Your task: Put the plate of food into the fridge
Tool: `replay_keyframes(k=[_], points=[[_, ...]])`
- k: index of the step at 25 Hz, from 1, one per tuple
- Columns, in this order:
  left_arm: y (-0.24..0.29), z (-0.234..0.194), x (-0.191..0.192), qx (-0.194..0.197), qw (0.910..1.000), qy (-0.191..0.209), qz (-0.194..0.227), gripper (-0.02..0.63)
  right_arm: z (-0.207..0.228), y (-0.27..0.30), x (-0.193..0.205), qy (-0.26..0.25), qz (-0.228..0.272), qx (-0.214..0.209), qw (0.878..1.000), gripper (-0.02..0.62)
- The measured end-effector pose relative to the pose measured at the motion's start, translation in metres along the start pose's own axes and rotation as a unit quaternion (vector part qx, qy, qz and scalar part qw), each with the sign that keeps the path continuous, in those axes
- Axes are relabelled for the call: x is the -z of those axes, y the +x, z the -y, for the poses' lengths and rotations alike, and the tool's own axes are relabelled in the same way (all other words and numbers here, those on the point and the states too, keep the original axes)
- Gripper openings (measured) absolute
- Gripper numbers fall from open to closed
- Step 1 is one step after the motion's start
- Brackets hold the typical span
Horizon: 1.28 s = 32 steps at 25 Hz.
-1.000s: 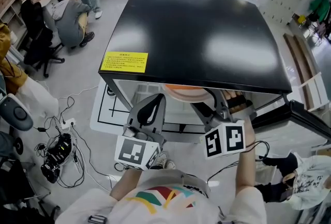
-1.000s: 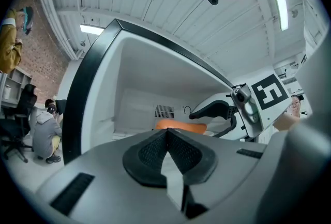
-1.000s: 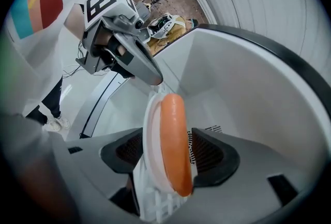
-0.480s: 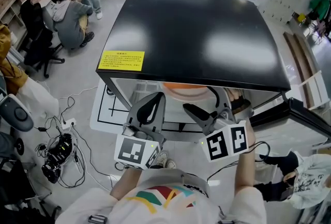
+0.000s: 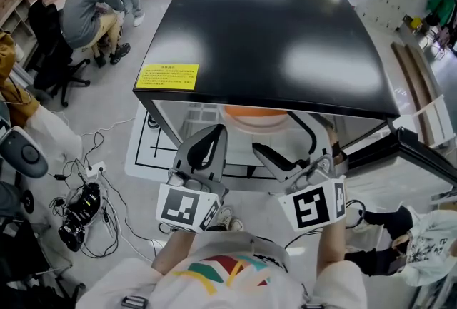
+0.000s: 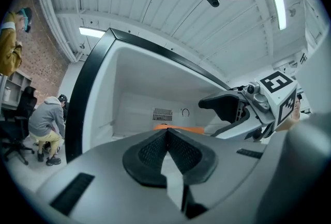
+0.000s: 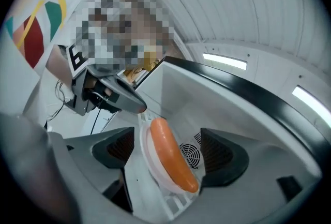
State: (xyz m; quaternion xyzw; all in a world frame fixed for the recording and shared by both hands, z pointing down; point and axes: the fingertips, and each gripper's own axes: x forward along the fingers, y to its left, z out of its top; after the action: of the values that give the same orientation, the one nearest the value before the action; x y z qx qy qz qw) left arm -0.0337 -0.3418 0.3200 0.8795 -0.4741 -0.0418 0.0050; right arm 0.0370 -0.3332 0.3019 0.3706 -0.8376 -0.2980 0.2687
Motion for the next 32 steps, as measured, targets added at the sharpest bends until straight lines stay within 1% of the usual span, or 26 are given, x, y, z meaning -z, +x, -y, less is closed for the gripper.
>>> replay_keyframes(k=[1, 3, 5, 6, 7, 8, 9, 10, 11, 12, 13, 14, 17, 21, 22, 25, 26, 29, 30, 32], points=[[-0.001, 0.000, -0.001, 0.000, 1.0000, 0.000, 0.001, 0.005, 0.002, -0.002, 0.000, 0.019, 0.005, 0.011, 1.000, 0.403], [-0.002, 0.000, -0.003, -0.001, 1.0000, 0.002, 0.003, 0.005, 0.006, -0.006, 0.005, 0.053, 0.005, 0.030, 0.998, 0.326], [-0.003, 0.002, -0.005, -0.001, 1.0000, 0.003, 0.005, 0.005, 0.010, -0.008, 0.013, 0.083, -0.004, 0.052, 0.995, 0.283], [-0.003, 0.003, -0.005, -0.001, 1.0000, 0.004, 0.005, 0.005, 0.012, -0.010, 0.015, 0.104, 0.001, 0.066, 0.992, 0.238], [-0.003, 0.004, -0.005, 0.000, 1.0000, 0.005, 0.005, 0.005, 0.014, -0.013, 0.014, 0.135, 0.016, 0.082, 0.987, 0.203], [-0.003, 0.005, -0.005, 0.001, 1.0000, 0.006, 0.005, 0.005, 0.016, -0.017, 0.012, 0.178, 0.039, 0.099, 0.978, 0.177], [-0.003, 0.007, -0.005, 0.002, 1.0000, 0.007, 0.004, 0.005, 0.019, -0.022, 0.011, 0.224, 0.061, 0.114, 0.966, 0.147], [-0.003, 0.008, -0.006, 0.003, 0.9999, 0.009, 0.004, 0.005, 0.021, -0.028, 0.012, 0.264, 0.078, 0.127, 0.953, 0.130], [-0.004, 0.009, -0.006, 0.003, 0.9999, 0.009, 0.005, 0.005, 0.023, -0.033, 0.013, 0.295, 0.090, 0.138, 0.941, 0.114], [-0.004, 0.010, -0.007, 0.003, 0.9999, 0.010, 0.006, 0.005, 0.025, -0.039, 0.015, 0.319, 0.100, 0.148, 0.931, 0.084], [-0.005, 0.010, -0.007, 0.002, 0.9999, 0.010, 0.007, 0.005, 0.026, -0.044, 0.016, 0.336, 0.109, 0.157, 0.922, 0.032], [-0.006, 0.011, -0.008, 0.002, 0.9999, 0.011, 0.007, 0.005, 0.026, -0.049, 0.017, 0.347, 0.117, 0.164, 0.916, 0.002], [-0.006, 0.014, -0.010, 0.002, 0.9998, 0.014, 0.011, 0.005, 0.025, -0.061, 0.020, 0.369, 0.127, 0.182, 0.902, 0.002], [-0.009, 0.021, -0.011, 0.004, 0.9998, 0.017, 0.014, 0.005, 0.018, -0.073, 0.031, 0.417, 0.138, 0.201, 0.876, 0.002], [-0.010, 0.023, -0.011, 0.005, 0.9997, 0.018, 0.012, 0.005, 0.015, -0.076, 0.034, 0.421, 0.136, 0.203, 0.873, 0.002], [-0.015, 0.029, -0.009, 0.007, 0.9996, 0.026, 0.010, 0.005, 0.007, -0.083, 0.041, 0.415, 0.120, 0.210, 0.877, 0.002], [-0.018, 0.029, -0.009, 0.005, 0.9995, 0.029, 0.011, 0.005, 0.004, -0.086, 0.042, 0.416, 0.119, 0.210, 0.877, 0.002], [-0.022, 0.029, -0.006, -0.002, 0.9994, 0.032, 0.010, 0.005, -0.004, -0.090, 0.045, 0.430, 0.122, 0.209, 0.870, 0.002], [-0.023, 0.028, -0.005, -0.004, 0.9995, 0.031, 0.009, 0.005, -0.006, -0.090, 0.046, 0.430, 0.121, 0.209, 0.870, 0.002], [-0.023, 0.027, -0.005, -0.006, 0.9995, 0.031, 0.008, 0.005, -0.010, -0.091, 0.045, 0.420, 0.115, 0.213, 0.875, 0.002]])
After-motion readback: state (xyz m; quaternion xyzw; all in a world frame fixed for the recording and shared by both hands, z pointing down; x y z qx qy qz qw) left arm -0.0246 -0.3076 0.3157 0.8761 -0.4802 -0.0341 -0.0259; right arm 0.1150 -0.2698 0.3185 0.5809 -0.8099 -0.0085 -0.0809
